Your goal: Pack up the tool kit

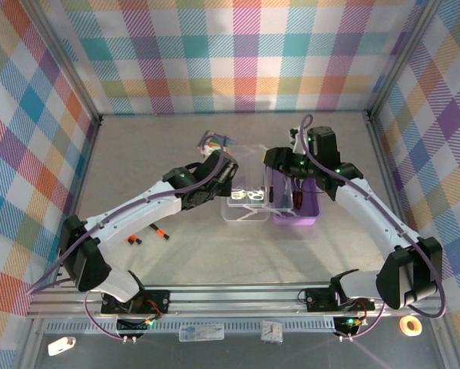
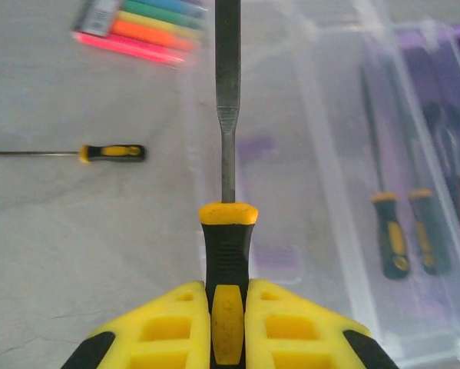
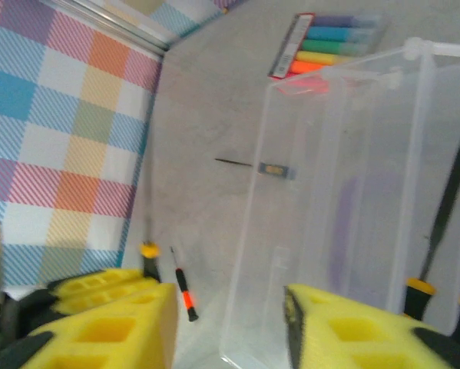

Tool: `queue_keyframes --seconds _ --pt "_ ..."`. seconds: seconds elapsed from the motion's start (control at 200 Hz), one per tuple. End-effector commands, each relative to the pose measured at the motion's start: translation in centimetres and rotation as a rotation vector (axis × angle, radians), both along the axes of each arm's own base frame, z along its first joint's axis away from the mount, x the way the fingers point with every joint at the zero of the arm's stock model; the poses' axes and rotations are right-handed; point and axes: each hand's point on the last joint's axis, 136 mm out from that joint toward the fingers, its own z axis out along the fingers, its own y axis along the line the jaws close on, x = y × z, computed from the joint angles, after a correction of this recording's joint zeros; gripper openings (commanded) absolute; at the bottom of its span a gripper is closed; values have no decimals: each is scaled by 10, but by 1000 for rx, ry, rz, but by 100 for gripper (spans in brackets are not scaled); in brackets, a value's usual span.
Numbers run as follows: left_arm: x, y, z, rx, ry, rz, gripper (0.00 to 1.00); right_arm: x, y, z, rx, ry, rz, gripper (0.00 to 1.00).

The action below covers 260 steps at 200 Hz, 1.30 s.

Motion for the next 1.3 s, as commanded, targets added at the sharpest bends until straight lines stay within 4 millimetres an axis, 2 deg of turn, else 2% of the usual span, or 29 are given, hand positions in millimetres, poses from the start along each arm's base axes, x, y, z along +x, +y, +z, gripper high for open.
queue_keyframes --seconds 0.0,0.17,0.475,0.71,0.9,1.085,1.245,1.295 --pt "-7 -40 5 -44 -13 -141 9 3 10 24 75 -64 13 49" --pt "-18 -73 8 -132 -1 -237 9 14 17 18 90 -41 14 52" --pt "-22 -81 9 -165 1 -257 9 26 13 -11 50 52 -49 48" --pt "-22 -85 14 -180 -10 -268 9 29 22 -19 67 84 -17 30" --pt "-23 -86 12 -182 -7 -271 9 31 24 -23 66 96 -10 22" --pt "-23 -86 8 -181 -2 -272 9 32 28 -30 69 119 10 18" --pt "-22 -86 7 -177 -3 -269 10 31 28 -30 73 116 13 8" --pt "-21 -87 6 -175 -2 -268 14 31 27 -28 69 110 11 4"
